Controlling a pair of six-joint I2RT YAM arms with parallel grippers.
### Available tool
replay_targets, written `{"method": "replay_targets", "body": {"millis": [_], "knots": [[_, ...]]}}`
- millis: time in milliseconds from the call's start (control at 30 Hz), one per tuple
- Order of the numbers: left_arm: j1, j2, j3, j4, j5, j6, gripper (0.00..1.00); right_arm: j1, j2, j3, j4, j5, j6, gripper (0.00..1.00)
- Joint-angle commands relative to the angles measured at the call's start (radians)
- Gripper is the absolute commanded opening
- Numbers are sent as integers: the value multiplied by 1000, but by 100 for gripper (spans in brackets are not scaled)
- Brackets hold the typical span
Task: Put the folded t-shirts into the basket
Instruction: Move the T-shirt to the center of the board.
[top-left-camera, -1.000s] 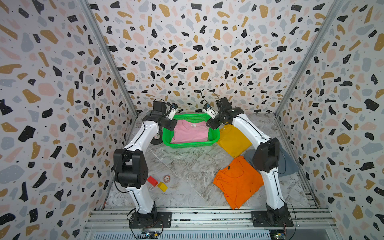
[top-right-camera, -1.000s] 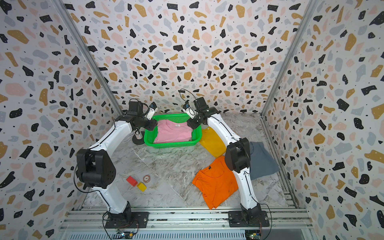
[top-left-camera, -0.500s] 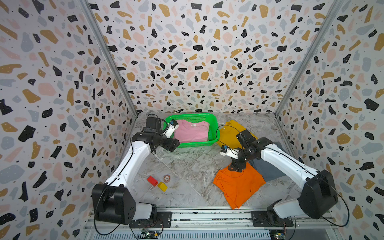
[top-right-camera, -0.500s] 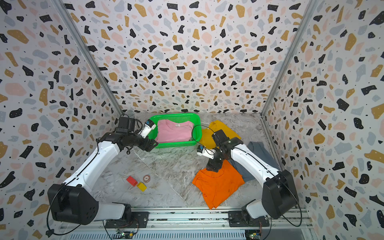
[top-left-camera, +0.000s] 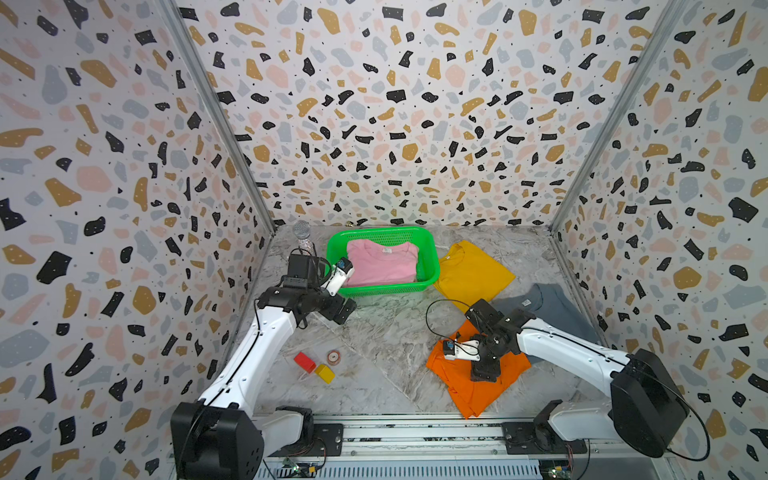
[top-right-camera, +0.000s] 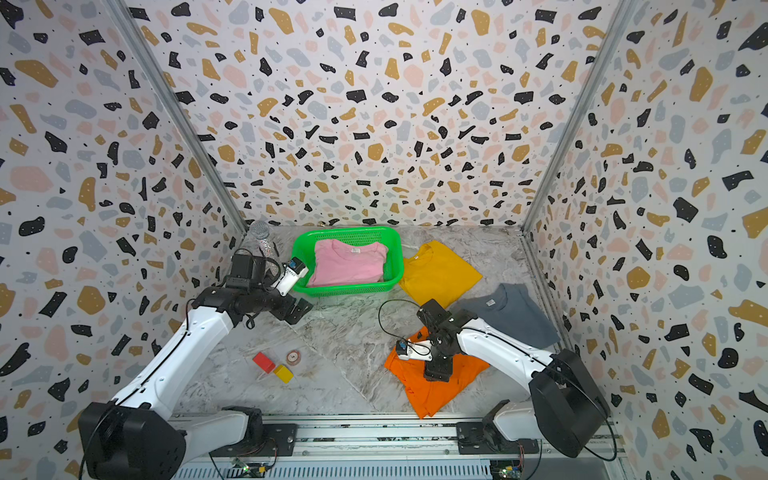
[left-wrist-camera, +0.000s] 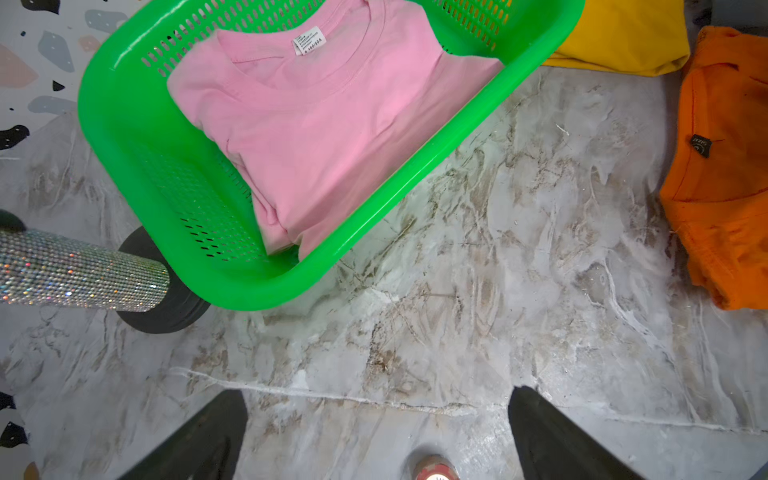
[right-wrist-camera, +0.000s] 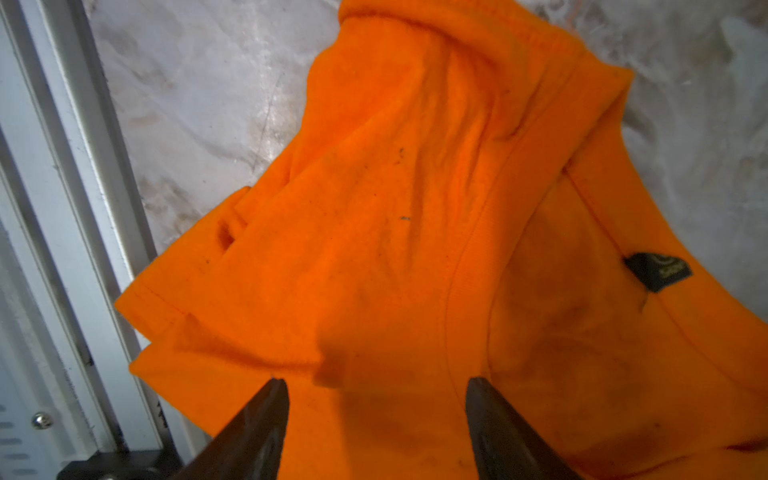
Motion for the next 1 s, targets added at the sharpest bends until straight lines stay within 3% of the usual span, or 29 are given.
{"method": "replay_targets", "body": {"millis": [0,433,667,967], "knots": [[2,-13,-16,47,-24,12,100,37,22,-24,-2,40,-43,71],[9,-46,-36,78,-100,3,100,150,235,47,57,34,-10,61],[20,-49,-44,69,-135,-1,100,182,380,231,98,-31,216,56],[20,-77,-41,-16,-144,26,100,251,567,520,215,-61,554,57]]}}
